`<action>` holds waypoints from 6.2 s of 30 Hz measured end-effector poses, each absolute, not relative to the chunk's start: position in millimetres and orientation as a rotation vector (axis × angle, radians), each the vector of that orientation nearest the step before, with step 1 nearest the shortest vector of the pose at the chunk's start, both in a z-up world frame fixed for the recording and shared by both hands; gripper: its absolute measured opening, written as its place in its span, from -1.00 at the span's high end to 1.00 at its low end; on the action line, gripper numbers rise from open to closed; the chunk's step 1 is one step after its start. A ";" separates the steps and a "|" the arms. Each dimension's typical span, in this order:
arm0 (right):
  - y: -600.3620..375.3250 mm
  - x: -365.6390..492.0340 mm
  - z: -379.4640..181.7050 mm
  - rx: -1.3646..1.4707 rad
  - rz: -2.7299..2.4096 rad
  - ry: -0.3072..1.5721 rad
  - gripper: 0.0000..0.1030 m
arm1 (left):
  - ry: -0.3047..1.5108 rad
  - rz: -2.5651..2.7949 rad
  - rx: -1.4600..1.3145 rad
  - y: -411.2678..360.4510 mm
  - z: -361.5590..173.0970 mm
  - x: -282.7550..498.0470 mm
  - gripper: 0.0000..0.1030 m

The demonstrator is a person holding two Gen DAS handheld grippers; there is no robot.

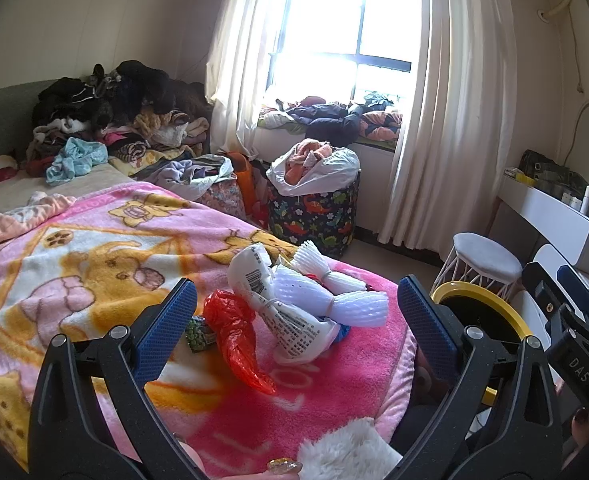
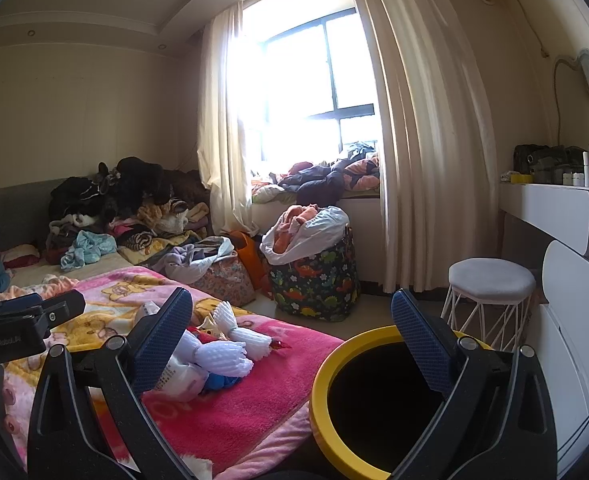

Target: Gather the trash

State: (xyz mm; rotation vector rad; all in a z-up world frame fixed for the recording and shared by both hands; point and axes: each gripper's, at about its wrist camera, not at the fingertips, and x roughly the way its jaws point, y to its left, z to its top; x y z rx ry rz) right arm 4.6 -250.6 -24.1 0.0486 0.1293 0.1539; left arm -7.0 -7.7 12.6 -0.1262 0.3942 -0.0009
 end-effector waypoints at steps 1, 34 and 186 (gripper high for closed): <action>-250.3 4.5 -23.8 0.049 0.154 0.130 -0.88 | 0.394 0.000 -0.127 -7.9 12.9 -7.1 -0.79; -168.4 52.3 -31.8 -0.020 0.478 0.318 -0.88 | 0.410 0.135 -0.300 95.3 -3.3 4.0 -0.79; -344.4 86.3 -57.4 0.278 0.280 0.529 -0.37 | 0.556 -0.251 -0.169 -86.4 -35.9 84.4 -0.78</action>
